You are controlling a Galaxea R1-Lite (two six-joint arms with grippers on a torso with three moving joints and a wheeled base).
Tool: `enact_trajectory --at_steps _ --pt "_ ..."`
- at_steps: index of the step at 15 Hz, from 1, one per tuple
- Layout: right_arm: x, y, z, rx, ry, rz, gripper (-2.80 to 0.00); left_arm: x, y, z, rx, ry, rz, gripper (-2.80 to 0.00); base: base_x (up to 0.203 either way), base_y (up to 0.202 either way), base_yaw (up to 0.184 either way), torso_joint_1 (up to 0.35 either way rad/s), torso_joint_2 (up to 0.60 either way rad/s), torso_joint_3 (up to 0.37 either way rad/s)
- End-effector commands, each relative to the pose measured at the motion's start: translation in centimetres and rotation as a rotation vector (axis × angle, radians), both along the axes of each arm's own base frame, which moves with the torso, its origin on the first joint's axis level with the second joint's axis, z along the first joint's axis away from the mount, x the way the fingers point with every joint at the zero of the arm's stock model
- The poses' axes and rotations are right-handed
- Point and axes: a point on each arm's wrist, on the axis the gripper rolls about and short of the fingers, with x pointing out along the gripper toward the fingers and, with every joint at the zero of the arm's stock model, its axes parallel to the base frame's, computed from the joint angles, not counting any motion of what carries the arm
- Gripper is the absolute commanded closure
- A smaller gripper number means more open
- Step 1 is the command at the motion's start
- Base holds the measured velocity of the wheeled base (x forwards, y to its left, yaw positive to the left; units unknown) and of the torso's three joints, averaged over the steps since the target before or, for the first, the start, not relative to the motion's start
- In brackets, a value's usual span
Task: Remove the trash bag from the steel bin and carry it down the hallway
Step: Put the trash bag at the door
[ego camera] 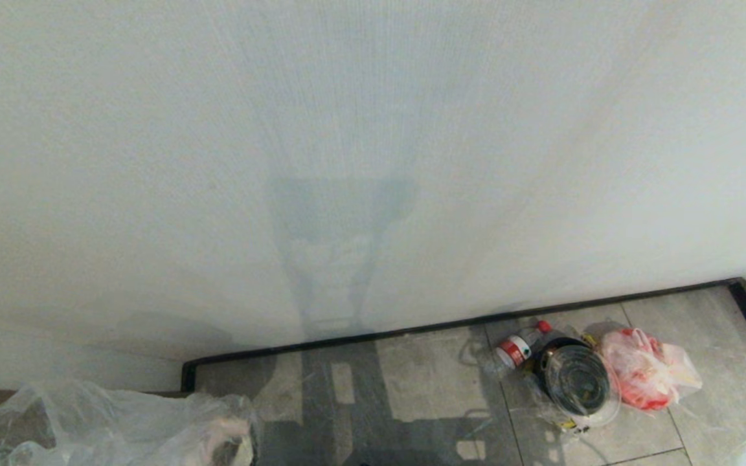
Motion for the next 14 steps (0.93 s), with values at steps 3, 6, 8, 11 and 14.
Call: enact_trajectory --at_steps 3,6,8,11,14 --pt "0.0 0.0 -0.03 -0.001 0.001 0.001 0.0 0.02 0.0 -0.04 0.0 0.003 0.0 0.0 0.0 0.0 0.0 0.002 0.0 -0.09" --pt "-0.04 0.0 0.06 -0.007 0.001 0.002 0.0 0.02 0.0 -0.02 0.0 0.002 0.0 0.0 0.0 0.0 0.0 0.002 0.0 -0.009" --pt "-0.03 0.0 0.07 -0.008 0.003 0.001 0.0 0.02 0.0 -0.04 0.0 0.003 0.0 0.0 0.0 0.0 0.0 0.0 0.0 0.0" --pt "-0.02 -0.01 0.05 0.007 -0.003 -0.006 0.0 0.01 0.0 -0.01 0.0 0.002 0.0 0.0 0.0 0.0 0.0 0.0 0.0 0.0" --pt "-0.01 -0.01 0.03 0.008 -0.004 -0.006 0.0 0.01 0.0 0.0 -0.002 0.001 -0.001 0.0 0.0 0.0 0.0 0.0 0.0 0.0"
